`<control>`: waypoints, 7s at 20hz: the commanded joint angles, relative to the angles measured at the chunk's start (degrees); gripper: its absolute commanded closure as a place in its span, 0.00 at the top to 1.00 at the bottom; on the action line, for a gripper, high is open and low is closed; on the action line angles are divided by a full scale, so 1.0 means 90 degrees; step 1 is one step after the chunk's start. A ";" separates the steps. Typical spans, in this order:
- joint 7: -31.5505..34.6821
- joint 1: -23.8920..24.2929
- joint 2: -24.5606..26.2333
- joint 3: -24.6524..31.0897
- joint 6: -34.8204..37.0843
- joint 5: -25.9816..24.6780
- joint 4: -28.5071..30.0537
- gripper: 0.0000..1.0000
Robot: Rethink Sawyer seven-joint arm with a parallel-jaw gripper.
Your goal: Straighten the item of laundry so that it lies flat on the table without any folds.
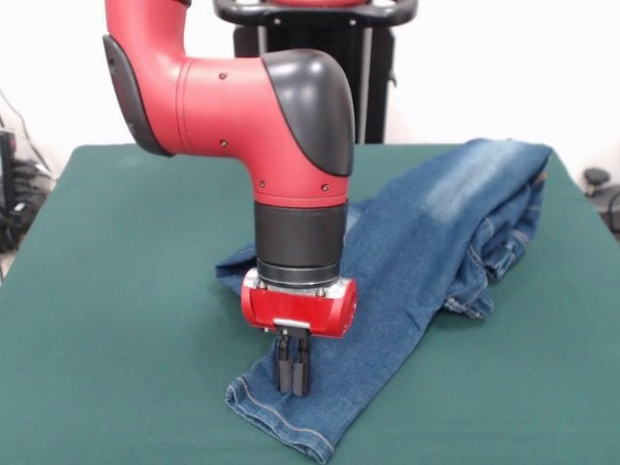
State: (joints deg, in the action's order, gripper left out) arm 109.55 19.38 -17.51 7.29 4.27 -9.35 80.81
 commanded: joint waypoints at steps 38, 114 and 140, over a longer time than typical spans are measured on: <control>0.0981 -0.0533 0.1962 -0.0016 -0.3823 0.0676 -0.0596 0.00; -0.1341 -0.0530 0.2250 0.2261 0.5812 -0.0828 -0.7526 0.00; -0.0359 -0.0561 0.0904 0.1514 0.6794 -0.0419 -0.5976 1.00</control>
State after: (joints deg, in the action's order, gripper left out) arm 109.38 16.77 -3.51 22.51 54.68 -14.95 12.97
